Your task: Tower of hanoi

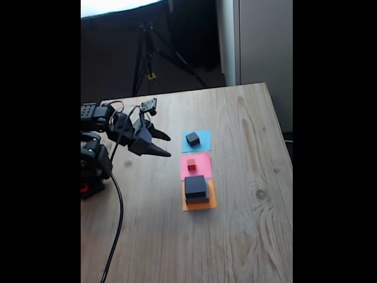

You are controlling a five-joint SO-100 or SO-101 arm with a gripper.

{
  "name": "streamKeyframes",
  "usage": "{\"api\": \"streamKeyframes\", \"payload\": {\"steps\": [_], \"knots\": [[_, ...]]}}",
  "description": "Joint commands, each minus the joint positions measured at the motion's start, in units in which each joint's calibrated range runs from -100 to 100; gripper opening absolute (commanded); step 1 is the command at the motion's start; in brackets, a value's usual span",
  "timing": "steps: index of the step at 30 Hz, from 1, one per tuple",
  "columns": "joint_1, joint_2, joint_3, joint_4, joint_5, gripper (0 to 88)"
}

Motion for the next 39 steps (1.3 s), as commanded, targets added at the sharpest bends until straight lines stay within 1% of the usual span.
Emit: {"api": "streamKeyframes", "payload": {"steps": [1, 3, 8, 20, 30, 35, 39], "knots": [[0.3, 3.4, 8.7, -23.1, 0.7, 26.0], [0.1, 5.3, 10.3, -27.3, 0.7, 26.1], [-0.2, 12.4, 15.3, -42.3, 0.7, 26.3], [-0.5, 38.1, 17.5, -71.5, 0.7, 26.2], [-2.1, 55.7, 14.7, -89.2, 0.7, 25.8], [-2.9, 62.6, 10.8, -93.6, 0.7, 26.1], [-2.7, 67.2, 6.9, -94.4, 0.7, 26.1]]}}
